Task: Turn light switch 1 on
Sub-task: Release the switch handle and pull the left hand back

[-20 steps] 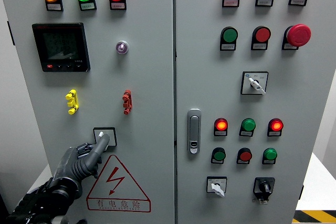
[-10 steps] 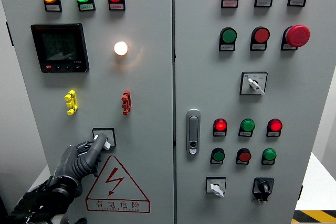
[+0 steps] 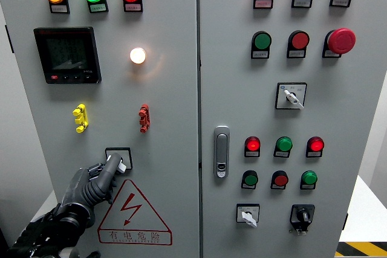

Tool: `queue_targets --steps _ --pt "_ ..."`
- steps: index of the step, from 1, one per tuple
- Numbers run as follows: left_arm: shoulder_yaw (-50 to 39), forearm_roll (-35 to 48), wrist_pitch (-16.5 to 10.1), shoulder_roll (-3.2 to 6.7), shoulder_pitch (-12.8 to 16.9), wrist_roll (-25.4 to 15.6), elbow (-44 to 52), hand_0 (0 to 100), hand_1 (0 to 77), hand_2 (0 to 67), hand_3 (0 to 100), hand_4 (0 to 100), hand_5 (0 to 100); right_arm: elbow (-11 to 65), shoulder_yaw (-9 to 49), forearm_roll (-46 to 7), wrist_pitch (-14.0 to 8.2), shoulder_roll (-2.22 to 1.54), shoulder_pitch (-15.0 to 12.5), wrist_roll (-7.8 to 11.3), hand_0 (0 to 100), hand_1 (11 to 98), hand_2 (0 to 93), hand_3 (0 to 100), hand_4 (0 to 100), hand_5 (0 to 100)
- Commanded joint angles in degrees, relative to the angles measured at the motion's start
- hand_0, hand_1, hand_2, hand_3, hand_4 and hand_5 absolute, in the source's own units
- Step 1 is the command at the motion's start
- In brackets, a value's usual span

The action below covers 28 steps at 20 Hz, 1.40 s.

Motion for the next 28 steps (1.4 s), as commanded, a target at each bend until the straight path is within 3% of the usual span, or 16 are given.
queue_targets --steps 1,7,13,17,21,28 --pt "0.08 -0.11 -0.02 -0.08 0.19 -0.1 -0.02 0 47.5 52.5 91 100 89 -0.03 0.0 0.0 0.01 0.0 0.0 -0.08 0 19.5 0.0 20 19 10" --pt "-0.01 -0.29 -0.02 -0.09 0.72 -0.1 -0.28 0 53.6 51.3 91 100 88 -0.03 0.0 0.0 0.01 0.0 0.0 0.01 0 19.8 0.0 20 19 10" --pt "-0.09 -0.29 -0.02 -0.17 0.9 -0.1 -0.46 0 53.6 51.4 91 100 87 -0.03 0.0 0.0 0.01 0.0 0.0 -0.08 0 20.1 0.0 20 19 10" --pt "-0.01 -0.46 -0.02 0.26 1.69 -0.18 -0.81 0 53.3 52.0 91 100 87 -0.03 0.0 0.0 0.01 0.0 0.0 -0.08 0 19.3 0.0 20 19 10" --pt "-0.01 -1.16 -0.02 1.58 2.57 -0.27 -0.81 0 54.0 53.6 91 100 87 -0.03 0.0 0.0 0.01 0.0 0.0 -0.08 0 19.8 0.0 20 19 10" --pt "0.08 -8.45 -0.98 1.41 5.2 -1.41 -3.0 0 54.6 54.0 89 100 69 -0.03 0.0 0.0 0.01 0.0 0.0 0.01 0 20.1 0.0 20 19 10"
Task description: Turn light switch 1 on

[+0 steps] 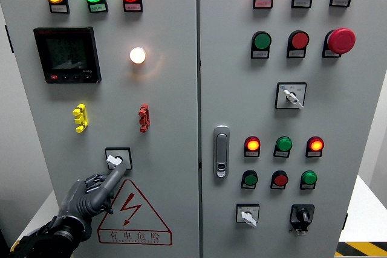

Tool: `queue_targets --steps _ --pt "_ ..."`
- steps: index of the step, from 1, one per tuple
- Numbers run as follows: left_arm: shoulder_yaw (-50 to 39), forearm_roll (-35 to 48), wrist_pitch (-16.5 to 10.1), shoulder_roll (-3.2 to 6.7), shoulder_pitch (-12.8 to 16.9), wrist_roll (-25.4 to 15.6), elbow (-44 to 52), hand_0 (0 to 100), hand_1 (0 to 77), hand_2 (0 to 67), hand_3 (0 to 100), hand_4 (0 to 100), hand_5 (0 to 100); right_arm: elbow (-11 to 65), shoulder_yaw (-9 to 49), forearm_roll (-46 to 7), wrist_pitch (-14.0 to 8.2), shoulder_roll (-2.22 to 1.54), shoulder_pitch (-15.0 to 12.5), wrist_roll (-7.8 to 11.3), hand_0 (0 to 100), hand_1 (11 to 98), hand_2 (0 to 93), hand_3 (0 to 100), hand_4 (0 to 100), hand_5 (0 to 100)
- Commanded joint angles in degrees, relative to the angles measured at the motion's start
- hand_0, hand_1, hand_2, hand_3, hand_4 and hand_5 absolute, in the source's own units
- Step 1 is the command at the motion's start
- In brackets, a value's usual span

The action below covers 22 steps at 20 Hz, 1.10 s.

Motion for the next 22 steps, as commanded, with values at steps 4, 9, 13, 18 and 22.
queue_targets --steps 4,9,13,18,22 --pt "0.78 -2.31 -0.46 -0.35 2.16 -1.15 -1.23 0 53.8 53.5 88 100 68 0.0 0.0 0.0 0.0 0.0 0.0 0.04 0 20.1 0.0 20 19 10" --pt "2.02 -2.48 -0.55 0.08 6.55 -9.22 -2.99 0 53.1 50.7 83 92 55 0.0 0.0 0.0 -0.08 0.0 0.0 -0.05 0 19.9 0.0 20 19 10" --pt "1.58 -3.27 -3.26 0.08 12.42 -15.81 -2.82 0 50.7 50.4 84 91 55 0.0 0.0 0.0 0.0 0.0 0.0 -0.05 0 19.4 0.0 20 19 10" --pt "1.31 -5.29 -10.82 0.0 22.8 -26.97 -2.21 0 43.9 49.1 88 94 60 0.0 0.09 0.0 -0.08 0.0 0.0 -0.05 0 20.1 0.0 20 19 10" --pt "1.4 -9.77 -13.21 0.17 30.45 -33.13 0.25 0 41.0 48.0 90 98 66 0.0 0.09 0.0 -0.08 0.0 0.0 -0.05 0 19.6 0.0 20 19 10"
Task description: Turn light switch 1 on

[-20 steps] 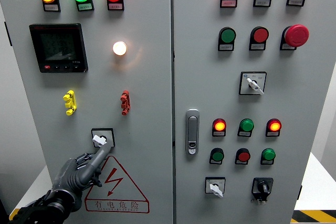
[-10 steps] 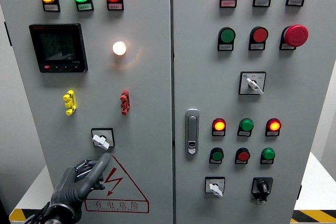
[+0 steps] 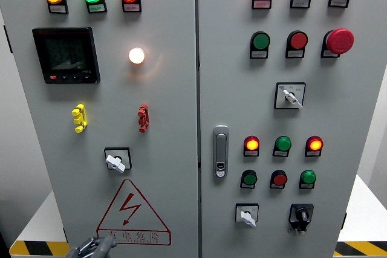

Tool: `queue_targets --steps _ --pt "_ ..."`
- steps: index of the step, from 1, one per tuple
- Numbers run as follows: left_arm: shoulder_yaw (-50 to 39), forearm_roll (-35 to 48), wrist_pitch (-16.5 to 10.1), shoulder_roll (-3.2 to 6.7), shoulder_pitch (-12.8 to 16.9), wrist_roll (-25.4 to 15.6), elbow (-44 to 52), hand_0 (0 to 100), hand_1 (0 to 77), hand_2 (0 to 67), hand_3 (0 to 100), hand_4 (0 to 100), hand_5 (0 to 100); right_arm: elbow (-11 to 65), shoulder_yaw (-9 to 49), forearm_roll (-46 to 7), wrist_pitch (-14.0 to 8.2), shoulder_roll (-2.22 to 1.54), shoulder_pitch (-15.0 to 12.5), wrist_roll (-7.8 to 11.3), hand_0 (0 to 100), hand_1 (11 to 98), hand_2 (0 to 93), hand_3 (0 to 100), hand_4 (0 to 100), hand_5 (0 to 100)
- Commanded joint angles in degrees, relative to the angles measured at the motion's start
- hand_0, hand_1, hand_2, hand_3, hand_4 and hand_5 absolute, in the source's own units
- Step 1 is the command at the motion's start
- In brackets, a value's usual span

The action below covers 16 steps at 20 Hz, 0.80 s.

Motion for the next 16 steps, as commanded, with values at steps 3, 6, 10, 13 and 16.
queue_targets --steps 3,6,10,13,16 --pt "0.3 -1.97 -0.61 0.21 9.52 -7.33 8.36 0 41.5 48.8 92 98 68 0.0 0.0 0.0 0.04 0.0 0.0 0.01 0 19.9 0.0 20 19 10" --pt "0.83 -4.68 -0.61 2.23 12.07 -11.91 19.43 0 40.8 47.0 85 93 68 0.0 0.0 0.0 0.04 0.0 0.0 0.01 0 20.0 0.0 20 19 10" --pt "3.19 -19.42 -5.95 5.39 12.08 -12.89 37.78 0 36.2 42.7 74 86 68 0.0 0.0 0.0 0.04 0.0 0.0 0.01 0 19.6 0.0 20 19 10" --pt "9.16 -23.41 -12.54 8.99 10.86 -17.0 52.64 0 36.1 37.7 66 79 65 0.0 -0.09 0.0 -0.05 0.0 0.0 0.01 0 19.5 0.0 20 19 10" --pt "20.56 -26.04 -20.62 9.97 5.69 -24.64 72.22 0 33.7 32.3 56 70 61 0.0 -0.08 0.0 -0.05 0.0 0.0 0.01 0 20.1 0.0 20 19 10"
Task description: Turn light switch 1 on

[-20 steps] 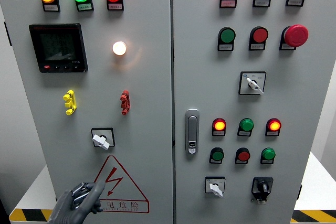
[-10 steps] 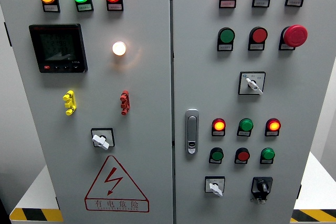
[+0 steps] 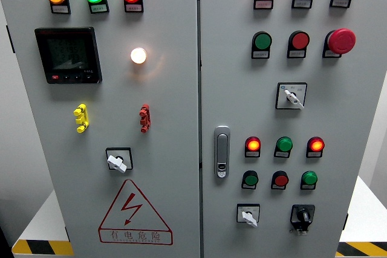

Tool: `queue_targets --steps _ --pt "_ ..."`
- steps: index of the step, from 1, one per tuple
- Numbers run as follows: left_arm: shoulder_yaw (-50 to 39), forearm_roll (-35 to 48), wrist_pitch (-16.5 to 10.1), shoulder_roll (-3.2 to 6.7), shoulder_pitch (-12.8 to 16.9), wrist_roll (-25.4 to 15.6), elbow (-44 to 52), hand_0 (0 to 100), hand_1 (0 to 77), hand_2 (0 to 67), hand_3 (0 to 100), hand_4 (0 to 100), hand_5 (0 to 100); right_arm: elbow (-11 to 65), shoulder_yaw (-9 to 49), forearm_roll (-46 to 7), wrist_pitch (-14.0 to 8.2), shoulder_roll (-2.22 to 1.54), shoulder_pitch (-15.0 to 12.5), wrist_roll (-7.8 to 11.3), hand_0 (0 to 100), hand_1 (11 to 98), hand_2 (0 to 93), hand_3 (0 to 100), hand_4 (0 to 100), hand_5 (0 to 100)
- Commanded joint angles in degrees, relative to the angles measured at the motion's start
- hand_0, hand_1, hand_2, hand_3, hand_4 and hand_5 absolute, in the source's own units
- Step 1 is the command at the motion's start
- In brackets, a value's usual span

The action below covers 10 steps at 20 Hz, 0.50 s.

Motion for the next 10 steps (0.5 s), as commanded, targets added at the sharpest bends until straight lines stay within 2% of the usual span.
queue_targets --steps 1,2,3,4,5,6,7,8,9,10 --pt "10.62 -3.64 -6.9 0.5 -4.45 -5.42 15.84 0 31.8 31.6 51 66 59 0.0 -0.04 0.0 0.05 0.0 0.0 -0.01 0 20.2 0.0 20 19 10" --pt "15.63 -6.27 -9.1 0.41 -5.95 -6.13 20.51 0 30.5 31.1 48 63 58 0.0 -0.04 0.0 0.05 0.0 0.0 0.08 0 20.2 0.0 20 19 10" --pt "21.77 -9.95 -11.3 0.15 -7.01 -6.05 25.43 0 27.8 29.6 39 56 55 0.0 -0.04 0.0 0.05 0.0 0.0 0.0 0 20.3 0.0 20 19 10" --pt "27.4 -13.21 -12.28 -0.2 -7.45 -6.05 28.52 0 24.7 28.1 37 48 50 0.0 -0.04 0.0 0.05 0.0 0.0 -0.01 0 20.2 0.0 20 19 10" --pt "34.76 -16.64 -12.46 -0.55 -7.54 -6.05 30.64 0 22.8 26.6 37 43 47 0.0 -0.04 0.0 0.05 0.0 0.0 0.08 0 20.1 0.0 20 19 10" --pt "40.41 -19.45 -12.46 -1.08 -7.55 -5.97 31.45 0 21.2 22.3 15 31 42 0.0 -0.04 0.0 -0.04 0.0 0.0 0.0 0 20.2 0.0 20 19 10" --pt "46.12 -22.79 -12.12 -1.26 -7.55 -5.36 31.72 0 16.0 17.7 11 22 36 0.0 -0.04 0.0 -0.04 0.0 0.0 0.08 0 20.1 0.0 20 19 10" --pt "49.57 -25.17 -11.68 -1.43 -7.55 -4.83 32.24 0 13.2 16.0 9 19 34 0.0 -0.04 0.0 0.05 0.0 0.0 0.0 0 20.1 0.0 20 19 10" --pt "52.3 -27.46 -11.24 -2.13 -7.55 -2.65 33.12 0 6.9 12.3 7 12 27 0.0 -0.04 0.0 -0.04 0.0 0.0 0.08 0 19.2 0.0 20 19 10" --pt "53.29 -28.96 -10.54 -2.75 -7.55 0.25 33.73 0 3.8 11.0 5 10 25 0.0 -0.04 0.0 0.05 0.0 0.0 0.08 0 19.2 0.0 20 19 10"
